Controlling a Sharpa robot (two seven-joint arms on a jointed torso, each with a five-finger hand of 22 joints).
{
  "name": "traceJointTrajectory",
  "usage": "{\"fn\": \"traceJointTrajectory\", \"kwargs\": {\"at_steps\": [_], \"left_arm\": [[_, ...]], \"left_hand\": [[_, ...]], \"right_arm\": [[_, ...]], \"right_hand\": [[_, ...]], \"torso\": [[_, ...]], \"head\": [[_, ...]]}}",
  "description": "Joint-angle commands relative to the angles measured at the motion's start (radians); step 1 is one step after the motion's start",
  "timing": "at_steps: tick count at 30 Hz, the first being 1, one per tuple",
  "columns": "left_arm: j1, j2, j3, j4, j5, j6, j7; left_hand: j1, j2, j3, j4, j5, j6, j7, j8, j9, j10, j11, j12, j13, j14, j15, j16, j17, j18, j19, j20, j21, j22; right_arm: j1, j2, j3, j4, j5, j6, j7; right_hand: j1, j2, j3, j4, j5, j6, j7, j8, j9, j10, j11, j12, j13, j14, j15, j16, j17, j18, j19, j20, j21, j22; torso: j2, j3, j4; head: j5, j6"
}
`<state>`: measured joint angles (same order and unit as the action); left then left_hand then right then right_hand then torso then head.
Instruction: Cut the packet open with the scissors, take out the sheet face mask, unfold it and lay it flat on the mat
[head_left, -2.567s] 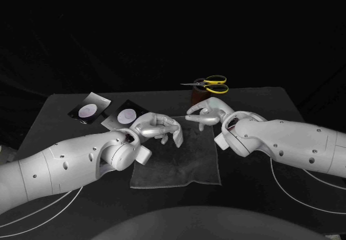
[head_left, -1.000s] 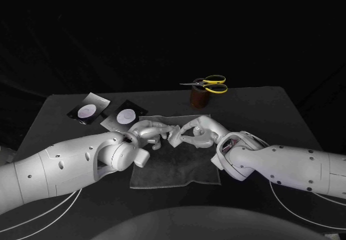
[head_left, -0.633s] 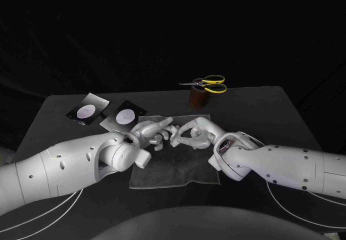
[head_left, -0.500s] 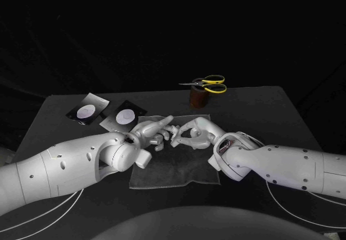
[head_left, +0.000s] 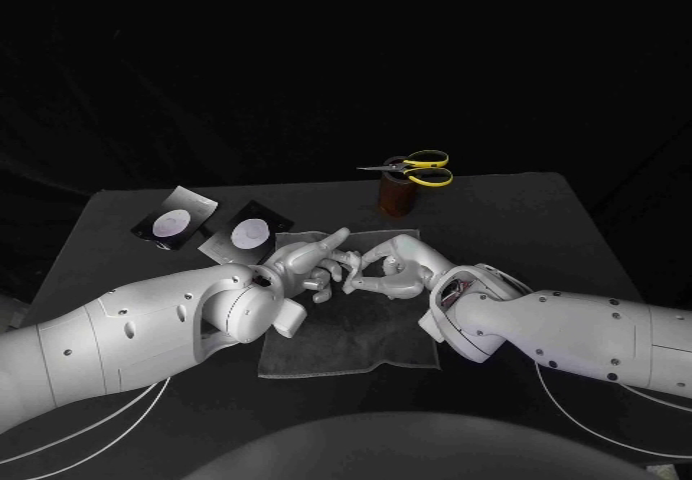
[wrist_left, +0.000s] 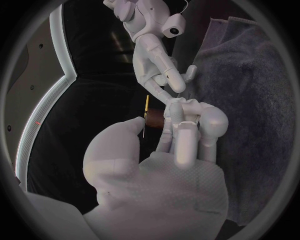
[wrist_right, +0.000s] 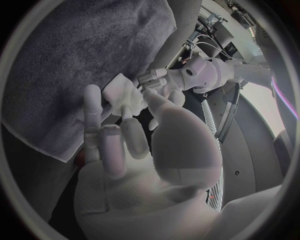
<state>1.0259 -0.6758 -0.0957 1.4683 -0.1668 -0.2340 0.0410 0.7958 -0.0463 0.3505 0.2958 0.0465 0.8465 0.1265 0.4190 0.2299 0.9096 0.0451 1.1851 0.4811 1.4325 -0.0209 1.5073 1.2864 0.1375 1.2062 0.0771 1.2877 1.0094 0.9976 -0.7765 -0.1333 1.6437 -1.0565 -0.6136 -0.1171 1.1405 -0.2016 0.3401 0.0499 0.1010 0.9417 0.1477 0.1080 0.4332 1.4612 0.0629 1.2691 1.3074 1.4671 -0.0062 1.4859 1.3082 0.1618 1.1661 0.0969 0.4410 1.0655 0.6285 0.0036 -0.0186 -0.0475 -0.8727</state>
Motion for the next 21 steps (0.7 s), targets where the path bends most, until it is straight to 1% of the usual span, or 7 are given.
{"fn": "traceJointTrajectory", "kwargs": {"at_steps": [1,3,7,12,14,17,21], "left_arm": [[0.0,0.007,0.001,0.001,-0.01,0.043,0.0],[0.0,0.009,0.001,0.0,-0.014,0.048,-0.003],[0.0,0.013,0.001,0.0,-0.024,0.059,-0.011],[0.0,0.018,0.001,-0.001,-0.033,0.064,-0.017],[0.0,0.02,0.001,-0.001,-0.038,0.065,-0.019],[0.0,0.022,0.001,-0.001,-0.043,0.066,-0.02],[0.0,0.026,0.001,-0.001,-0.057,0.073,-0.025]], "left_hand": [[-0.012,0.003,-0.01,0.0,0.002,-0.01,0.001,-0.009,-0.003,-0.008,-0.001,0.004,0.001,-0.001,0.007,0.007,0.003,-0.02,0.001,0.008,0.006,0.002],[-0.011,0.003,-0.014,-0.001,0.002,-0.013,0.002,-0.013,-0.005,-0.008,0.0,0.004,0.001,-0.001,0.008,0.007,0.004,-0.02,0.001,0.009,0.006,0.002],[-0.013,0.002,-0.027,0.0,0.002,-0.024,0.005,-0.027,-0.011,-0.011,0.003,0.003,0.001,-0.002,0.01,0.007,0.004,-0.02,0.001,0.011,0.006,0.002],[-0.017,0.001,-0.046,0.0,0.002,-0.036,0.01,-0.046,-0.019,-0.017,0.007,0.002,0.001,-0.003,0.014,0.008,0.004,-0.019,-0.002,0.014,0.005,0.0],[-0.017,0.001,-0.05,0.0,0.002,-0.04,0.011,-0.051,-0.021,-0.018,0.007,0.002,0.001,-0.003,0.015,0.008,0.003,-0.019,-0.002,0.015,0.005,0.0],[-0.017,0.001,-0.05,0.0,0.002,-0.04,0.011,-0.051,-0.021,-0.018,0.007,0.002,0.001,-0.003,0.015,0.008,0.003,-0.019,-0.002,0.015,0.005,0.0],[-0.015,0.0,-0.06,-0.001,0.002,-0.047,0.014,-0.062,-0.025,-0.025,0.009,0.0,0.0,-0.006,0.017,0.008,0.001,-0.017,-0.01,0.017,0.001,-0.009]], "right_arm": [[0.0,-0.001,0.001,-0.001,-0.051,0.027,-0.062],[0.0,-0.001,0.001,-0.002,-0.06,0.026,-0.078],[0.0,0.0,0.001,-0.005,-0.073,0.022,-0.103],[0.0,0.0,0.001,-0.009,-0.083,0.014,-0.127],[0.0,0.0,0.001,-0.012,-0.091,0.01,-0.141],[0.0,0.0,0.001,-0.017,-0.102,0.0,-0.159],[0.0,0.0,0.001,-0.024,-0.116,0.0,-0.183]], "right_hand": [[-0.016,0.001,-0.025,0.012,0.008,0.003,-0.002,0.008,-0.001,-0.009,0.0,-0.002,0.073,0.025,0.005,0.0,0.046,0.019,-0.005,0.005,-0.006,0.002],[-0.026,0.002,-0.051,0.032,0.014,0.013,-0.006,0.018,0.0,-0.008,-0.003,0.003,0.073,0.026,0.003,0.001,0.047,0.02,-0.005,0.004,-0.007,0.002],[-0.027,0.004,-0.066,0.043,0.019,0.022,-0.009,0.026,0.001,-0.008,-0.005,0.005,0.072,0.027,0.002,0.003,0.049,0.02,-0.004,0.003,-0.008,0.003],[-0.02,0.013,-0.103,0.072,0.046,0.046,-0.019,0.051,0.004,-0.004,-0.014,0.015,0.074,0.031,-0.005,0.008,0.056,0.021,0.0,-0.002,-0.008,0.004],[-0.012,0.016,-0.115,0.079,0.059,0.057,-0.023,0.064,0.007,-0.002,-0.018,0.019,0.074,0.032,-0.009,0.01,0.057,0.021,0.002,-0.004,-0.009,0.005],[0.008,0.028,-0.125,0.089,0.075,0.086,-0.035,0.095,0.014,0.002,-0.028,0.028,0.076,0.035,-0.017,0.012,0.062,0.021,0.006,-0.009,-0.009,0.006],[0.019,0.034,-0.134,0.102,0.093,0.107,-0.047,0.127,0.022,0.004,-0.038,0.032,0.076,0.037,-0.025,0.014,0.065,0.021,0.009,-0.014,-0.01,0.007]], "torso": [[0.0,-0.0002,-0.0005],[0.0,0.0001,0.0003],[0.0,0.0003,0.0009],[0.0,0.0,0.0005],[0.0,0.0002,-0.0002],[0.0,0.0,0.0001],[0.0,0.0001,0.0003]], "head": [[-0.001,0.0],[-0.002,0.0],[-0.004,0.0],[-0.005,0.0],[-0.006,0.0],[-0.008,0.0],[-0.008,0.0]]}}
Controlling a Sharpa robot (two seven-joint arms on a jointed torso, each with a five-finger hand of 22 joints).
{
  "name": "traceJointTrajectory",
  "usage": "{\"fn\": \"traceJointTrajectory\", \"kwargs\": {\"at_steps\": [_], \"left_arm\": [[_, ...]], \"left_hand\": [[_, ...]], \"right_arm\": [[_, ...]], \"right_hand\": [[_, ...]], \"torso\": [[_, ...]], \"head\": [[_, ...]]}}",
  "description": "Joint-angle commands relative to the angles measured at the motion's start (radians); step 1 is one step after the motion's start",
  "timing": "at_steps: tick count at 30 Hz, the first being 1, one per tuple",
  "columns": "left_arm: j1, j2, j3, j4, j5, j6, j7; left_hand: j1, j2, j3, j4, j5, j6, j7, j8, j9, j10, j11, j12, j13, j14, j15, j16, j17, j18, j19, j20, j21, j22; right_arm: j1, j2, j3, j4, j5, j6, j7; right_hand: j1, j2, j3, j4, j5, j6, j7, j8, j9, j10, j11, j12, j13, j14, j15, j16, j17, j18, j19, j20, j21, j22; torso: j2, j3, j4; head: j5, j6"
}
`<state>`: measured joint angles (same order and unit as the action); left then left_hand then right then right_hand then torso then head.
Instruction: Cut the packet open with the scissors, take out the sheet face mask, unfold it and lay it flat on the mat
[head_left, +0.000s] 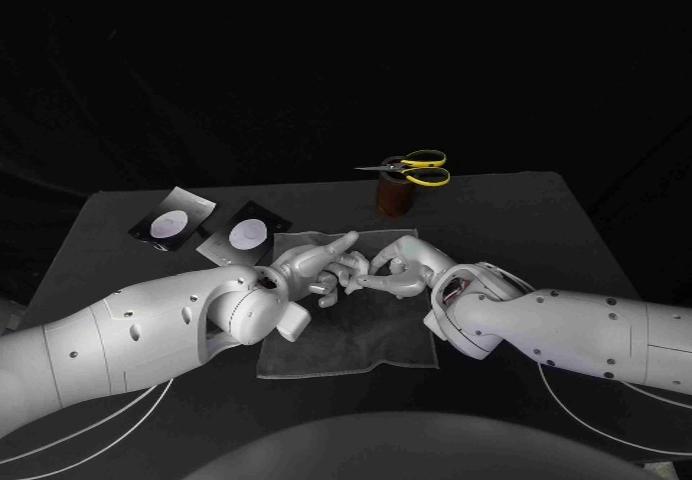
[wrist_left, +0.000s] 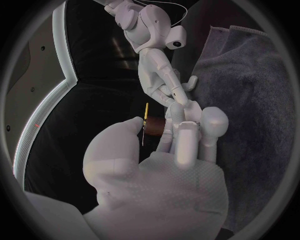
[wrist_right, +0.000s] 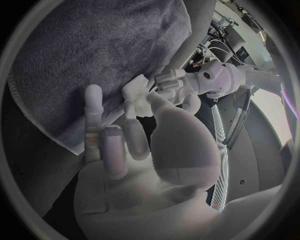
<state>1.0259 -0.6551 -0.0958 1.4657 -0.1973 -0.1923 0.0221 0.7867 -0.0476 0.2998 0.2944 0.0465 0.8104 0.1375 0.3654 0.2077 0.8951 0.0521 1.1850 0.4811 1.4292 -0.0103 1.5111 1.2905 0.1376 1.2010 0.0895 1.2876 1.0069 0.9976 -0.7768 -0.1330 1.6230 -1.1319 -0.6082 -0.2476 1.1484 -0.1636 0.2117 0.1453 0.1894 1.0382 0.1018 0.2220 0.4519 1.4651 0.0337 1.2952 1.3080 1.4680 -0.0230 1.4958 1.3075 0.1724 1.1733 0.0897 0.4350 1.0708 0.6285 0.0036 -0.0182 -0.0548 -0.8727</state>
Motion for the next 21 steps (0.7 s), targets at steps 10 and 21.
{"fn": "traceJointTrajectory", "kwargs": {"at_steps": [10,21], "left_arm": [[0.0,0.018,0.001,-0.004,-0.041,0.033,-0.019],[0.001,0.02,0.002,-0.014,-0.045,0.019,-0.008]], "left_hand": [[-0.003,0.005,-0.039,0.001,0.002,-0.042,0.014,-0.043,-0.015,-0.037,0.013,-0.003,0.001,-0.013,0.015,0.004,-0.014,-0.015,-0.02,0.012,-0.007,-0.02],[0.003,0.008,-0.042,0.0,0.002,-0.044,0.014,-0.047,-0.017,-0.039,0.013,0.001,0.003,-0.009,0.016,0.006,-0.006,-0.016,-0.016,0.014,-0.003,-0.013]], "right_arm": [[0.0,0.005,0.001,-0.014,-0.074,0.033,-0.09],[0.0,0.004,0.001,-0.014,-0.072,0.019,-0.067]], "right_hand": [[0.046,-0.014,-0.03,0.041,0.152,0.025,-0.026,0.103,0.029,0.002,-0.031,0.005,0.069,0.035,-0.028,0.002,0.057,0.01,0.005,-0.02,-0.011,0.003],[0.144,0.006,0.464,-0.165,0.128,-0.007,-0.035,0.265,0.073,0.028,-0.049,0.033,0.084,0.049,-0.047,0.008,0.078,0.009,0.014,-0.054,0.043,0.077]], "torso": [[0.0,0.0002,0.0001],[0.001,0.0001,0.0002]], "head": [[-0.001,0.0],[-0.004,0.0]]}}
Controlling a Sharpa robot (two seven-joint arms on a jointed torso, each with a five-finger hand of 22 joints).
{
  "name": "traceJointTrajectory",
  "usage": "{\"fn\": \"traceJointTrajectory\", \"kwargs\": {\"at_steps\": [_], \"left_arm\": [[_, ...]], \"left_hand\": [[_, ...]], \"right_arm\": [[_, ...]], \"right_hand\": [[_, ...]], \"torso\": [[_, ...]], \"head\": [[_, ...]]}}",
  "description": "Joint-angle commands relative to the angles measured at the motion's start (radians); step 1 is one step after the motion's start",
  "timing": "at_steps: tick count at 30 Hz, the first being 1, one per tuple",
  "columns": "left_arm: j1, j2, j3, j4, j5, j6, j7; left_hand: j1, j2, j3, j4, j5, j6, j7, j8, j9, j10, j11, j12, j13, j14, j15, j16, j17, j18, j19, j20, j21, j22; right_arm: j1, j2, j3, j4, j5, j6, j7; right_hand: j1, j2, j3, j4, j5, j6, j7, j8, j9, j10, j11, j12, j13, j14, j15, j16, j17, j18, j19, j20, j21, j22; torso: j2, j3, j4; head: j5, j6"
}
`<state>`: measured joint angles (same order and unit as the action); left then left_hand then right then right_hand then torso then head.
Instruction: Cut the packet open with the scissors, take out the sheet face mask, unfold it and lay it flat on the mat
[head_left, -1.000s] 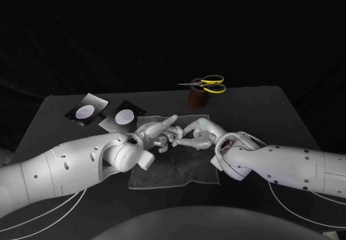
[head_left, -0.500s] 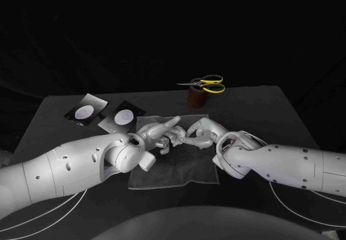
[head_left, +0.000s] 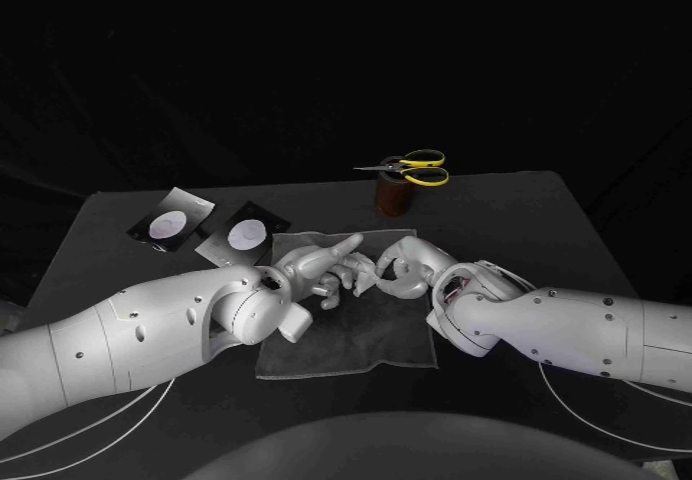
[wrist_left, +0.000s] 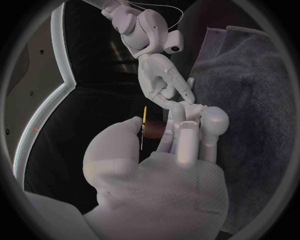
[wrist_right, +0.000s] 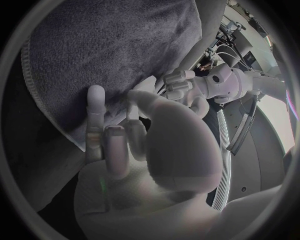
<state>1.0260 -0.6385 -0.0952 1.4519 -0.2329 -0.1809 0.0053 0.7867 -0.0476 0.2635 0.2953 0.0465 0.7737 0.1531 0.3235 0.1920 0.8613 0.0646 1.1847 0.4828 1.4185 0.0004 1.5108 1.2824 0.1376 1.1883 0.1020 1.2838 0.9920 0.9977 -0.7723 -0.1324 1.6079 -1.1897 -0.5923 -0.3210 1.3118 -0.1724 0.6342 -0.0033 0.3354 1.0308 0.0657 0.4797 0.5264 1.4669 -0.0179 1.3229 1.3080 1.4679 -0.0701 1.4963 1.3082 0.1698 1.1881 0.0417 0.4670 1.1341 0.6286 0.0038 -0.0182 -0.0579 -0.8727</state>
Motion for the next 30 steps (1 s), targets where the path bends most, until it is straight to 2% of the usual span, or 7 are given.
{"fn": "traceJointTrajectory", "kwargs": {"at_steps": [1,4,11,18,20,25,30], "left_arm": [[0.001,0.003,0.001,-0.001,-0.01,0.007,0.009],[0.001,0.003,0.002,-0.006,-0.015,0.007,0.011],[0.001,0.004,0.002,-0.017,-0.026,0.009,0.012],[0.004,0.009,0.003,-0.033,-0.069,0.013,0.014],[0.005,0.012,0.004,-0.039,-0.082,0.017,0.009],[0.007,0.021,0.005,-0.049,-0.113,0.031,-0.008],[0.01,0.032,0.006,-0.058,-0.159,0.042,-0.021]], "left_hand": [[0.003,0.008,-0.006,-0.001,0.002,-0.007,-0.002,-0.005,-0.001,-0.005,0.0,0.001,0.001,0.002,0.006,0.007,0.002,-0.016,-0.003,0.001,0.001,0.002],[0.006,0.008,-0.007,-0.001,0.002,-0.007,-0.002,-0.006,-0.001,-0.006,0.0,0.003,0.002,0.002,0.006,0.007,0.002,-0.016,-0.004,0.001,0.001,0.001],[0.017,0.006,-0.013,-0.001,0.002,-0.004,-0.005,-0.009,-0.002,-0.011,-0.002,0.006,0.003,0.001,0.005,0.008,0.001,-0.015,-0.005,0.002,0.001,0.0],[0.034,0.005,-0.023,-0.001,0.002,0.004,-0.01,-0.01,-0.002,-0.026,-0.005,0.009,0.006,-0.002,0.003,0.008,-0.002,-0.013,-0.01,0.001,-0.001,-0.004],[0.037,0.004,-0.026,-0.001,0.002,0.006,-0.008,-0.011,-0.002,-0.029,-0.004,0.01,0.006,-0.002,0.003,0.009,-0.002,-0.014,-0.011,0.001,0.0,-0.004],[0.041,0.005,-0.036,0.0,0.002,0.02,-0.006,-0.007,0.0,-0.033,-0.002,0.014,0.008,-0.001,0.004,0.01,0.001,-0.015,-0.008,0.001,0.003,0.001],[0.048,0.011,-0.052,0.0,0.001,0.049,-0.008,0.003,0.004,-0.037,-0.001,0.023,0.01,0.002,0.005,0.012,0.006,-0.015,-0.004,0.002,0.007,0.006]], "right_arm": [[0.0,-0.001,0.0,0.002,-0.01,0.003,0.01],[0.0,-0.003,0.001,0.004,0.006,0.002,0.024],[0.0,-0.011,0.001,0.015,0.039,-0.013,0.06],[0.0,-0.027,0.003,0.028,0.065,0.007,0.059],[0.001,-0.035,0.004,0.03,0.068,0.021,0.051],[0.002,-0.059,0.005,0.035,0.061,0.043,0.042],[0.002,-0.085,0.005,0.049,0.052,0.064,0.034]], "right_hand": [[-0.052,0.015,0.095,-0.042,-0.033,0.001,0.002,0.017,-0.004,0.028,0.002,0.007,0.085,0.05,0.001,0.007,0.078,0.011,-0.007,-0.009,0.03,0.039],[-0.089,0.023,0.14,-0.078,-0.059,-0.002,0.0,0.031,-0.009,0.03,0.004,0.008,0.086,0.051,0.0,0.008,0.08,0.011,-0.017,-0.01,0.051,0.07],[-0.119,0.047,0.171,-0.122,-0.12,-0.002,-0.003,0.045,-0.018,0.038,0.002,0.026,0.099,0.057,-0.001,0.014,0.095,0.012,-0.022,-0.012,0.07,0.098],[-0.129,0.053,0.178,-0.136,-0.14,-0.002,-0.003,0.049,-0.023,0.037,0.002,0.02,0.095,0.056,-0.002,0.012,0.089,0.012,-0.023,-0.013,0.074,0.105],[-0.155,0.045,0.17,-0.14,-0.114,-0.03,0.009,0.041,-0.027,0.02,0.012,-0.019,0.069,0.043,0.006,-0.004,0.054,0.01,-0.037,-0.007,0.067,0.107],[-0.18,0.042,0.101,-0.15,-0.022,-0.103,0.04,-0.011,-0.05,0.006,0.039,-0.03,0.062,0.033,0.029,-0.009,0.039,0.008,-0.054,0.014,0.054,0.108],[-0.185,0.04,0.08,-0.152,-0.013,-0.104,0.043,-0.022,-0.057,0.002,0.042,-0.031,0.061,0.031,0.033,-0.009,0.037,0.009,-0.056,0.019,0.048,0.105]], "torso": [[0.001,-0.0001,0.0002],[0.001,0.0001,0.0006],[0.001,0.0003,0.0],[0.0,0.0004,-0.0005],[0.0,0.0001,-0.0011],[0.0,-0.0002,-0.0017],[-0.001,0.0009,-0.0021]], "head": [[-0.001,0.0],[-0.001,0.0],[-0.001,0.0],[-0.003,0.0],[-0.002,0.0],[-0.005,0.0],[-0.009,0.0]]}}
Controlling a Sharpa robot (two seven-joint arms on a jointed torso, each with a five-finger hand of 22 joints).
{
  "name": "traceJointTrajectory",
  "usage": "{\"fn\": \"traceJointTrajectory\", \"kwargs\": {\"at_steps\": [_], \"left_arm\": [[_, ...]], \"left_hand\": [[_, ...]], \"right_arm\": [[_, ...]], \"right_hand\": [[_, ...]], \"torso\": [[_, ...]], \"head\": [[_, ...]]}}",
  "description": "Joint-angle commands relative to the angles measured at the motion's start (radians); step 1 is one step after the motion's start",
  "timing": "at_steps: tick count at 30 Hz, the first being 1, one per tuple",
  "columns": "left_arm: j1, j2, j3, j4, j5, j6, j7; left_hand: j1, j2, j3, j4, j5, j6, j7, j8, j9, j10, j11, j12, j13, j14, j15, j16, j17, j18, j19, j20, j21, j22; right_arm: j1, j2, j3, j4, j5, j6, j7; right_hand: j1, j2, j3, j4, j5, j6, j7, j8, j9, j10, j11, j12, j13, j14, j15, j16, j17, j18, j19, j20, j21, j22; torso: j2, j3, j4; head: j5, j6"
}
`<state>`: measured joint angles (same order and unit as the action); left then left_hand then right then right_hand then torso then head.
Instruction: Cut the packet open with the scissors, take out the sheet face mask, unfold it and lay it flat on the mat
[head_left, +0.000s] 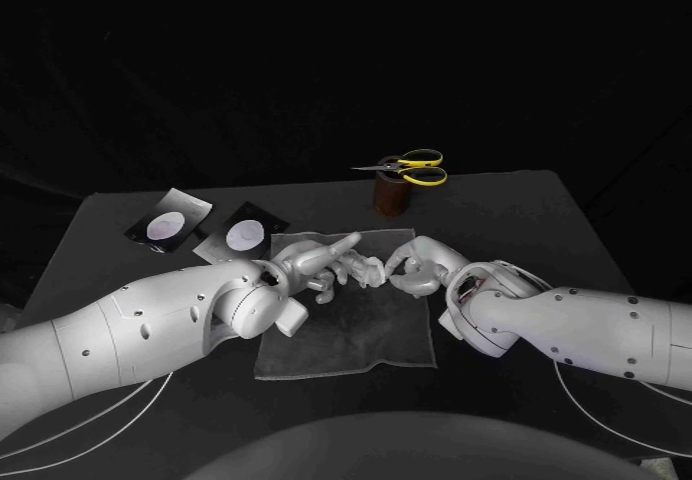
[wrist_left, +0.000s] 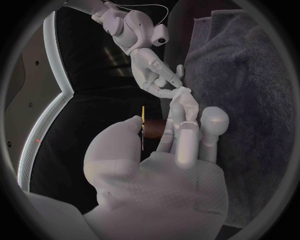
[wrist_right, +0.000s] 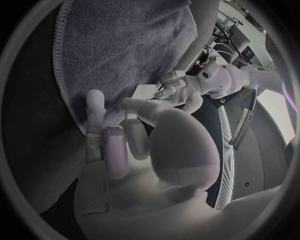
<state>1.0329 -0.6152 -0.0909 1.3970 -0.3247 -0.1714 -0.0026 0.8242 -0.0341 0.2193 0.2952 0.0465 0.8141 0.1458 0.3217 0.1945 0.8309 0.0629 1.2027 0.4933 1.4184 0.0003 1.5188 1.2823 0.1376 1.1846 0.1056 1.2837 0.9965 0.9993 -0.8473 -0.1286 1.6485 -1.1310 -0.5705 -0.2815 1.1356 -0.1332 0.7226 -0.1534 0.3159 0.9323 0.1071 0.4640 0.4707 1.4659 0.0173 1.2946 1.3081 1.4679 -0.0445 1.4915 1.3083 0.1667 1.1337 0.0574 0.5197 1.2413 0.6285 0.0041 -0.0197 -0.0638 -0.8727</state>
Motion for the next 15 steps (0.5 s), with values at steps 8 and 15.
{"fn": "traceJointTrajectory", "kwargs": {"at_steps": [8,15], "left_arm": [[0.026,0.048,0.005,-0.042,-0.17,0.057,-0.023],[0.054,0.098,0.006,-0.1,-0.231,0.1,-0.06]], "left_hand": [[0.017,0.004,-0.018,0.0,0.001,0.026,-0.002,0.013,0.005,-0.009,0.0,0.01,0.001,0.008,0.004,0.006,0.014,-0.017,0.006,-0.001,0.013,0.011],[0.044,0.008,-0.045,0.0,0.001,-0.019,0.009,-0.021,-0.009,-0.024,0.008,0.015,0.001,0.011,0.01,0.008,0.018,-0.019,0.011,0.002,0.019,0.018]], "right_arm": [[0.001,-0.039,0.001,0.029,-0.05,0.061,-0.027],[0.004,-0.067,0.001,0.045,-0.095,0.071,-0.053]], "right_hand": [[-0.015,-0.002,-0.028,-0.002,0.008,-0.011,0.006,-0.024,-0.012,-0.002,0.01,-0.008,0.058,0.028,0.011,-0.006,0.031,0.013,-0.005,0.009,-0.013,-0.007],[-0.034,-0.012,-0.058,0.008,-0.004,-0.026,0.016,-0.057,-0.032,-0.011,0.021,-0.017,0.05,0.021,0.02,-0.01,0.019,0.013,-0.009,0.019,-0.032,-0.02]], "torso": [[-0.001,0.0007,0.0003],[0.001,0.0031,-0.002]], "head": [[-0.014,0.0],[-0.017,0.0]]}}
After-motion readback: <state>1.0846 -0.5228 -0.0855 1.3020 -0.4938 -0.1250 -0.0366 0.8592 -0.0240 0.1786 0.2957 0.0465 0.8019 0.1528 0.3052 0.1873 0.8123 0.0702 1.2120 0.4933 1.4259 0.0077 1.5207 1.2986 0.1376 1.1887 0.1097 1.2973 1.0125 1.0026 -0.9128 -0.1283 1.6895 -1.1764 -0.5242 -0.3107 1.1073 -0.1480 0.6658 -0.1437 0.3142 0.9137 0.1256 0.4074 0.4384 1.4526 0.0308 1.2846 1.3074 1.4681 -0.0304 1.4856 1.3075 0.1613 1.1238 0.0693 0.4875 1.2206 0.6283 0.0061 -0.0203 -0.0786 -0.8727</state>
